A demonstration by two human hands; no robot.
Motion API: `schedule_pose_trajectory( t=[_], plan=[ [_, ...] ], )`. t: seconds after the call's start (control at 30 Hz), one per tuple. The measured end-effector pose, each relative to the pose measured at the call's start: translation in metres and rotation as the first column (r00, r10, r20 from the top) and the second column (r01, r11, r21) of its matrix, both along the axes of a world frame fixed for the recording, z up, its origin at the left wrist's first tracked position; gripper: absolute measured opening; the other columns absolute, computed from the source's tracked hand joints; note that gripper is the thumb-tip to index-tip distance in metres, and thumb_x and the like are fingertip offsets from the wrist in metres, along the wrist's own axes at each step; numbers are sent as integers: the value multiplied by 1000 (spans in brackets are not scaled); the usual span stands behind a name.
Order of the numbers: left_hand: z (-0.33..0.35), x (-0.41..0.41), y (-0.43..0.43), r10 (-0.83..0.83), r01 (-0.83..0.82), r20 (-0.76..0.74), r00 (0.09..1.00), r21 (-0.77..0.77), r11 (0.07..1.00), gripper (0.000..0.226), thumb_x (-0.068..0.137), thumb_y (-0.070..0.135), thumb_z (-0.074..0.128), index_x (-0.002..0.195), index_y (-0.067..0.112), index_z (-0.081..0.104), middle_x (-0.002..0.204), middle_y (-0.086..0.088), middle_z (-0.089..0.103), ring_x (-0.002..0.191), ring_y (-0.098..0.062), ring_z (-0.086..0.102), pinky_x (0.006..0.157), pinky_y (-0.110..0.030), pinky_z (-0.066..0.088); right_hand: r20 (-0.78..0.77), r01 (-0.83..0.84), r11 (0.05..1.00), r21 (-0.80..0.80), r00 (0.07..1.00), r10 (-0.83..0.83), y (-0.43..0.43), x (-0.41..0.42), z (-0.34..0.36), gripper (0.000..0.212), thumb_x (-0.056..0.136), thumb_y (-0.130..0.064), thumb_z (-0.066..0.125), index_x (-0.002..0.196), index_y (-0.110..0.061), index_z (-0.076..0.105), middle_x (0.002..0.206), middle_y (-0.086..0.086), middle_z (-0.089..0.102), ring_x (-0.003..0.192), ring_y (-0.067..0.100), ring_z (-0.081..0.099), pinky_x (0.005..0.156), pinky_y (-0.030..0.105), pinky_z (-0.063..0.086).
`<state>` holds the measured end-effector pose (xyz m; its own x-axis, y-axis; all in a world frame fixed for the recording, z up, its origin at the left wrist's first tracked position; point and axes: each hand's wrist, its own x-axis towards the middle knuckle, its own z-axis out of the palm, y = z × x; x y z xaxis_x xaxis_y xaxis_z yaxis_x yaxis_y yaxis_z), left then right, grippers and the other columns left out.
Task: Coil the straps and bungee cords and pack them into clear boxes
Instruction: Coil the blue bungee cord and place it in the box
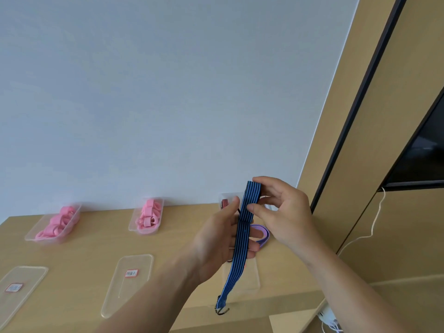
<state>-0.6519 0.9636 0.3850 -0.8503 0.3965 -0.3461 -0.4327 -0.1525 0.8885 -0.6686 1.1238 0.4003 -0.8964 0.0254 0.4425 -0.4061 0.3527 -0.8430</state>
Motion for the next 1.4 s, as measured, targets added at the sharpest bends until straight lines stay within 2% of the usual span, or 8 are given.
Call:
schedule_pose_trajectory(
  t=[0.23,0.43,0.6,0.77,0.97,1.07,1.2,1.4],
  plan=[
    [1,0,2,-1,-3,74,997,48,999,83,99,69,36,125,-4,66,106,-19,74,87,-34,70,97,-50,51,-201,91,990,105,977,-69,-4,8,-11,46,71,2,84,109,-21,72,97,-23,72,94,-2,69,85,28,58],
    [4,-5,-4,64,-75,107,992,104,992,77,97,68,47,122,-2,67,108,-24,71,93,-40,71,83,-47,55,-398,22,986,168,916,47,-9,13,-16,21,82,-11,75,102,-11,78,108,-4,75,106,5,68,92,28,54],
    [7,-13,-8,129,-145,104,986,163,976,62,98,53,56,126,-1,66,115,-22,68,107,-37,66,97,-49,50,-414,-14,977,212,905,103,-9,17,-24,16,74,-5,79,89,-12,80,104,-3,76,105,10,68,88,26,54],
    [11,-14,-10,161,-168,58,985,163,972,34,99,34,59,114,4,68,101,-14,65,87,-29,62,75,-39,53,-379,-46,973,227,916,132,-10,18,-34,20,69,2,82,81,-13,78,106,-8,75,108,12,66,82,27,57],
    [9,-13,-13,187,-180,-107,977,68,981,34,104,25,56,115,-5,64,94,-15,63,82,-28,62,80,-45,50,-401,-25,966,259,907,130,-11,16,-32,20,66,1,82,78,-14,77,98,-9,76,102,10,66,87,29,54],
    [8,-10,-11,166,-160,-140,976,57,986,36,105,21,55,119,-11,62,98,-16,60,90,-30,57,87,-49,52,-327,-39,989,144,941,85,-9,17,-24,22,73,-3,78,89,-18,77,93,-9,74,98,11,67,81,25,55],
    [6,-8,-9,127,-120,-161,979,54,991,30,105,18,54,122,-5,65,101,-14,64,90,-31,63,107,-61,47,-29,-95,984,148,995,100,-5,12,-18,45,82,-15,73,125,-27,65,120,-18,66,117,6,59,95,31,52],
    [5,1,-11,35,-41,-206,978,-25,999,26,106,18,52,122,3,66,103,-13,72,83,-20,67,80,-36,54,156,-234,934,270,968,197,2,8,-12,53,82,-22,73,132,-34,60,122,-17,66,117,4,60,102,35,50]
  ],
)
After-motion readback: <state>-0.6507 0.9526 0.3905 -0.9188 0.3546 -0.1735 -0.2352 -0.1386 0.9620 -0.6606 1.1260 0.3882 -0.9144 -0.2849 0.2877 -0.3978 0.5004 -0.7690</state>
